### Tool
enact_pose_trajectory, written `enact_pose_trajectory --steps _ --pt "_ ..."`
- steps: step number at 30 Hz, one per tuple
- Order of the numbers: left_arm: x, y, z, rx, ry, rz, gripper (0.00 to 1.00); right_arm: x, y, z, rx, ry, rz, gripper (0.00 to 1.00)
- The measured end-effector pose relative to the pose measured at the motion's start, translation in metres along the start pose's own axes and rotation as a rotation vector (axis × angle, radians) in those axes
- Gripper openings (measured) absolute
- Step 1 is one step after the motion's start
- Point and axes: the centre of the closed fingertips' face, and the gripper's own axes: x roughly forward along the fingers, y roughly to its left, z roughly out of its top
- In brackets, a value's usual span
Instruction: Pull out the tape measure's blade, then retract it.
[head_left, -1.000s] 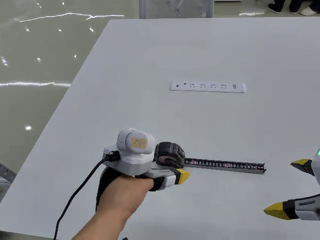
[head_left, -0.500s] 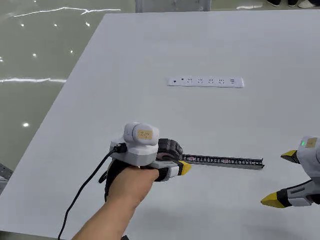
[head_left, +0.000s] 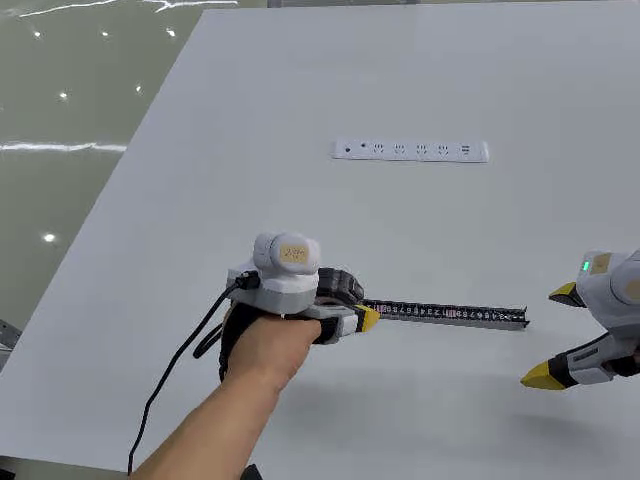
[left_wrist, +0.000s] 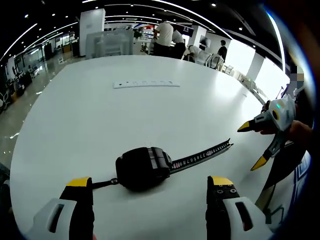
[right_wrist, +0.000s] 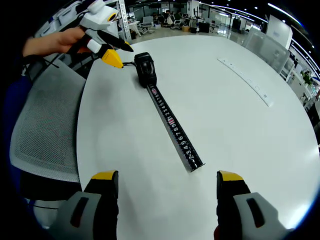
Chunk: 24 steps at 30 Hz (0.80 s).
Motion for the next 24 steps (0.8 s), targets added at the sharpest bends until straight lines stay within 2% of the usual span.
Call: enact_pose_trajectory --steps 4,10,16,20,24 --pt "0.004 0.001 0.003 -0.016 -0.01 0.005 0.88 0.006 -0.006 -0.001 -0.021 0.018 0.012 0.75" --pt "0.015 0.002 0.002 -0.024 0.006 0.002 0.86 0.014 -0.013 -0.003 -0.045 0.045 0.036 0.74" --pt "0.026 0.004 0.001 -0.039 0.017 0.004 0.84 0.02 -0.019 -0.004 -0.075 0.066 0.059 0.68" --pt "0.03 0.007 0.001 -0.046 0.019 0.009 0.83 0.023 -0.025 -0.007 -0.128 0.094 0.077 0.62" --pt "0.033 0.011 0.003 -0.064 0.013 0.021 0.82 0.026 -0.028 -0.008 -0.165 0.122 0.086 0.61"
